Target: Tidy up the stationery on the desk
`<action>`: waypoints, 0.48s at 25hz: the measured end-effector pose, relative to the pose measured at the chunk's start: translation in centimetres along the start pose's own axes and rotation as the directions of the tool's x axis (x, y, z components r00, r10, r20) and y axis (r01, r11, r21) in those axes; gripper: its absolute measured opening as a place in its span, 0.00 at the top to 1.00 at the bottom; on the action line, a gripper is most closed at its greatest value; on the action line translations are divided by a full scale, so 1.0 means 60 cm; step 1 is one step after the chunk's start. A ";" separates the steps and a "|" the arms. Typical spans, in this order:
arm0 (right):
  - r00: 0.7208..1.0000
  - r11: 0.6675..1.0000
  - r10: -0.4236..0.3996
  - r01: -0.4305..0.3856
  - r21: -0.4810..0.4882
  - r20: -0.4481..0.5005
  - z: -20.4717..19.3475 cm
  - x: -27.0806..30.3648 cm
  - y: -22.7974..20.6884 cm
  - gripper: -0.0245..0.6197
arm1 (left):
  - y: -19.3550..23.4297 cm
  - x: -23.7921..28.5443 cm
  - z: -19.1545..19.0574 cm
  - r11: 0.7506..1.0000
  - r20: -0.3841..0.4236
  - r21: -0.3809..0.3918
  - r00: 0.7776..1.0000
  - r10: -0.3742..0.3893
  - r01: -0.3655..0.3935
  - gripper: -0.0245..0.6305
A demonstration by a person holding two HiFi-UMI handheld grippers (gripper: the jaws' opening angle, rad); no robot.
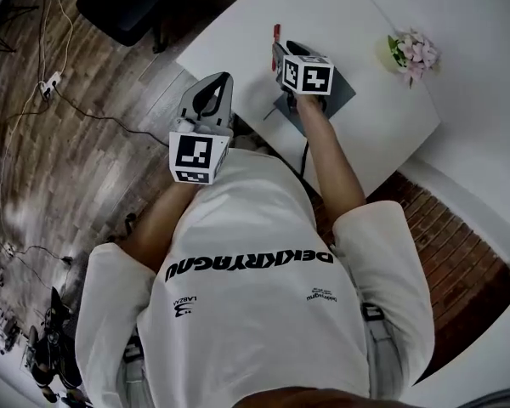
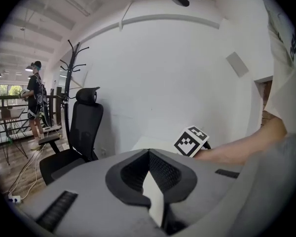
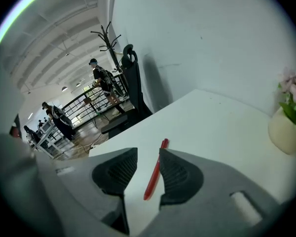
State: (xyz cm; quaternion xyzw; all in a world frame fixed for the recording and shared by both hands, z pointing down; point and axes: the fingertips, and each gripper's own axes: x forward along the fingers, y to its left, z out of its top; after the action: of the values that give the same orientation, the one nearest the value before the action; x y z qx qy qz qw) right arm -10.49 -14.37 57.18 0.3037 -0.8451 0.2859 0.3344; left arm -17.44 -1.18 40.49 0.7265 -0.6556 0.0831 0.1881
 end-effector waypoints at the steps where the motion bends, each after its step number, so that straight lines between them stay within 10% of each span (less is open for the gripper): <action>1: 1.000 1.000 -0.009 0.009 0.000 -0.013 -0.005 0.011 -0.002 0.75 | 0.005 -0.003 0.001 1.000 0.012 -0.006 1.000 0.002 -0.001 0.96; 12: 0.990 0.996 -0.092 0.093 0.003 -0.106 -0.040 0.077 -0.010 0.76 | 0.061 -0.048 -0.042 0.999 0.115 0.029 0.993 0.019 -0.023 0.96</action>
State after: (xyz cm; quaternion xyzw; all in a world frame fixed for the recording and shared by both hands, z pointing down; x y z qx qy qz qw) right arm -11.85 -14.61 62.22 0.3283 -0.8101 0.2891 0.3904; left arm -21.07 2.16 42.33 0.7259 -0.6717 0.0530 0.1383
